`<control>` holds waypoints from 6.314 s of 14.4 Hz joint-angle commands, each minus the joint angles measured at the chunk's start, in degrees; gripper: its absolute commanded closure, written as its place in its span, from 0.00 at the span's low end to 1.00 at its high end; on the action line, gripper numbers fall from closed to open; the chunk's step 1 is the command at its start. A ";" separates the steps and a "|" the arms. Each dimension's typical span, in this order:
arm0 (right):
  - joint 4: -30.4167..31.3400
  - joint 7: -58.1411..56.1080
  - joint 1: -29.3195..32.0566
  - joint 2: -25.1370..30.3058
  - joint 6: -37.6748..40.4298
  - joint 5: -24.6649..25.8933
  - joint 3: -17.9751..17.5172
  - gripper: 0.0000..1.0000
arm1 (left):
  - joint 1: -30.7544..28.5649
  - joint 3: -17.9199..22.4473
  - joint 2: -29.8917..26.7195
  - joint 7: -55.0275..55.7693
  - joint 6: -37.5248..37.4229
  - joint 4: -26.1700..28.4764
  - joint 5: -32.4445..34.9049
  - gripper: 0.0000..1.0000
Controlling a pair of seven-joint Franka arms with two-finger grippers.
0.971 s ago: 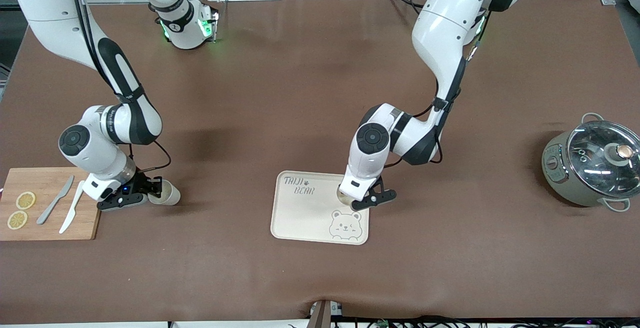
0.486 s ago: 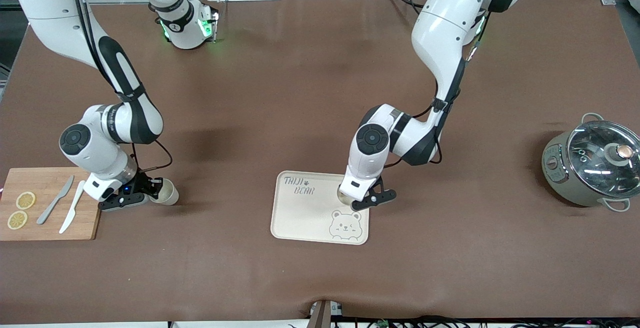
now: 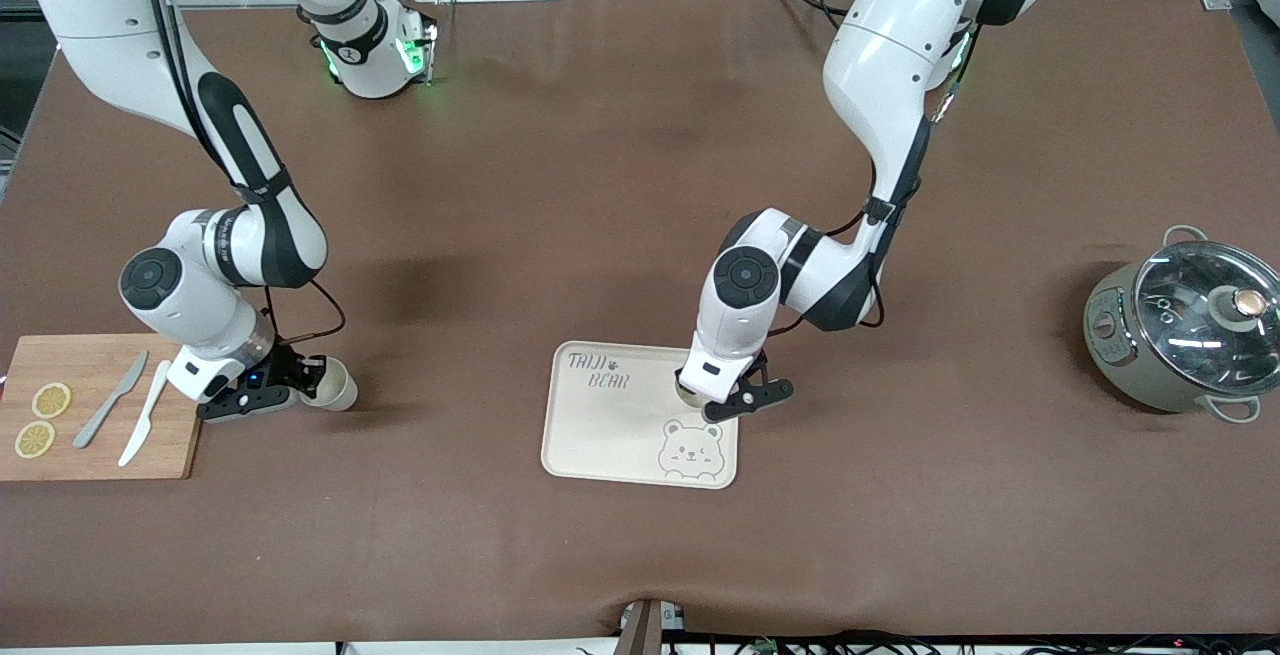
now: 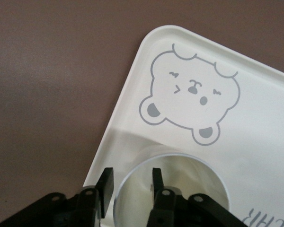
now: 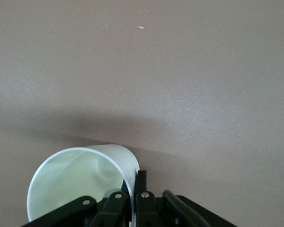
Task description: Place white IKEA cup upright on tray with both arms
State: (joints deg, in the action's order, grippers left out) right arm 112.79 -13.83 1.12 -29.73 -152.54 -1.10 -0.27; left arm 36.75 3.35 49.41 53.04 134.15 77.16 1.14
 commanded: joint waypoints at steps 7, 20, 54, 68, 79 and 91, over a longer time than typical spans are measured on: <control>-22.23 0.55 -0.07 0.73 32.80 -0.22 0.36 1.00 | 0.69 0.17 -3.26 1.80 -6.51 -0.17 1.32 0.00; -37.10 28.99 -11.13 -3.92 40.74 -7.16 0.45 1.00 | -7.99 -0.18 -24.69 -18.91 -37.45 0.10 0.36 0.00; -38.96 57.95 -32.50 -20.36 14.82 -2.07 0.98 1.00 | -36.58 -8.09 -51.70 -51.89 -48.02 10.29 0.09 0.00; -37.99 58.04 -33.12 -21.95 11.74 -1.62 1.07 1.00 | -36.22 -8.27 -48.79 -59.37 -51.01 8.36 0.44 0.00; -37.99 57.86 -32.85 -21.95 11.74 -0.31 1.33 0.10 | -36.31 -8.71 -48.79 -57.71 -51.00 8.36 0.36 0.00; -38.69 57.42 -32.24 -17.48 20.16 0.40 1.77 0.00 | -37.10 -8.53 -48.70 -56.12 -50.83 8.44 0.44 0.00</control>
State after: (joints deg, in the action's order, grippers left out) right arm 73.73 42.69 -31.23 -50.01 -135.68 -1.86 1.53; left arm -0.11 -4.96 0.44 -3.69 84.28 86.73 0.91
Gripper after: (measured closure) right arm 0.000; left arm 0.000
